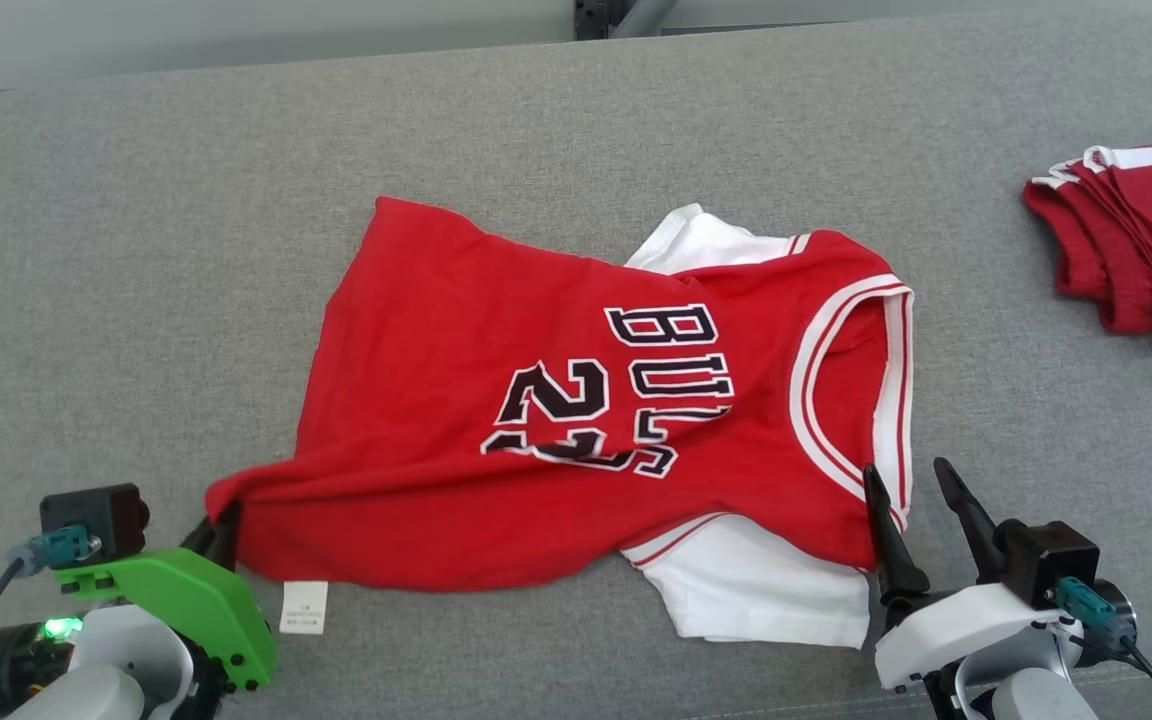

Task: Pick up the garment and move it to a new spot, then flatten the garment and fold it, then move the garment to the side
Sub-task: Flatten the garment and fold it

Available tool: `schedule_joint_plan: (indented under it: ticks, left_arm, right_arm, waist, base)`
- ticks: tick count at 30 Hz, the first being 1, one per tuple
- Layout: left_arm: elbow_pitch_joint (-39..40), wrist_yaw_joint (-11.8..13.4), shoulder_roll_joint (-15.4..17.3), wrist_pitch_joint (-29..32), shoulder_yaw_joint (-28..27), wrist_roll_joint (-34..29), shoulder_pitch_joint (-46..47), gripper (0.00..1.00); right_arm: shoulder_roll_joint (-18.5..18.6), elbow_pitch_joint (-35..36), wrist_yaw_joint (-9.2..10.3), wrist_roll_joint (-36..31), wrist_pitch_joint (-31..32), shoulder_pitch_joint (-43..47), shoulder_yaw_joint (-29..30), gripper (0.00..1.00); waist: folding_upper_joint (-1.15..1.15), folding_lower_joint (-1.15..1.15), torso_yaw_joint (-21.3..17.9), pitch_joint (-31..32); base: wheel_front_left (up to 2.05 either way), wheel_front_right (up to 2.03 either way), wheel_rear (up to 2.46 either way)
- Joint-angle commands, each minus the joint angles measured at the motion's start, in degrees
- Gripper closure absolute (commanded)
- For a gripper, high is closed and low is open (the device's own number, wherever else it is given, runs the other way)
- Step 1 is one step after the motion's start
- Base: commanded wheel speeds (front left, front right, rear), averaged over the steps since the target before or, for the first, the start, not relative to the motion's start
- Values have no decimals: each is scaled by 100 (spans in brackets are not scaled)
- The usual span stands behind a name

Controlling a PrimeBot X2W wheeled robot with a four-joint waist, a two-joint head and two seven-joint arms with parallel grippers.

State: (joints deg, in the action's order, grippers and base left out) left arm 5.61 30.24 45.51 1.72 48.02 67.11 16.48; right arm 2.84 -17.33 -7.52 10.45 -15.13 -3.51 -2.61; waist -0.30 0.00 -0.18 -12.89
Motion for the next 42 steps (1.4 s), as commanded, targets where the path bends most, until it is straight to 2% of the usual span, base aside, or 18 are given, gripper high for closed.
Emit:
schedule_joint_plan:
  ticks: [1,3,4,5,6,11,15,24,32,36,42]
  left_arm:
    - [-265,-60,-95,-138,-86,-63,154,100]
    - [-644,-164,-210,-295,-89,-133,191,98]
    - [-814,-198,-280,-382,-142,-115,221,83]
    - [-957,-242,-348,-444,-157,-75,207,22]
    - [-1090,-271,-400,-478,-165,-35,172,0]
    - [-1394,-433,-573,-893,-410,147,-2,0]
    - [-1292,-668,-762,-1540,-1043,372,-293,0]
    - [-990,-818,-1020,-1697,-1446,16,-1047,0]
    - [-637,-1185,-1930,-1695,-2701,-1893,-1847,0]
    - [-577,-1516,-2434,-1690,-3282,-2784,-2256,0]
    - [-600,-2114,-3077,-1691,-4043,-3753,-2732,0]
  right_arm:
    - [13,-7,7,-9,-1,-24,3,0]
    - [9,-14,7,-20,-1,-16,-16,0]
    - [10,-16,7,-22,-1,-14,-14,0]
    - [11,-20,7,-24,-1,-11,-4,0]
    - [14,-18,7,-20,-1,-10,11,0]
    - [10,4,7,-16,-1,50,57,0]
    - [11,15,7,-23,-2,85,85,0]
    - [12,59,7,-51,-1,106,83,0]
    - [11,567,7,-130,-2,315,449,0]
    - [11,863,7,-240,-1,483,669,0]
    - [10,1100,7,-333,-1,790,820,0]
  waist:
    - [30,0,-35,-19]
    - [30,0,-71,-30]
    - [30,0,-87,-36]
    - [30,0,-102,-41]
    - [30,0,-115,-46]
    - [30,0,-122,-45]
    - [30,0,-86,-19]
    - [30,0,-30,32]
    - [30,0,-3,269]
    - [30,0,0,443]
    - [30,0,-40,743]
  base:
    - [0,0,0]
    - [0,0,0]
    - [0,0,0]
    - [0,0,0]
    - [0,0,0]
    - [0,0,0]
    - [0,0,0]
    - [0,0,0]
    - [0,0,0]
    - [0,0,0]
    - [0,0,0]
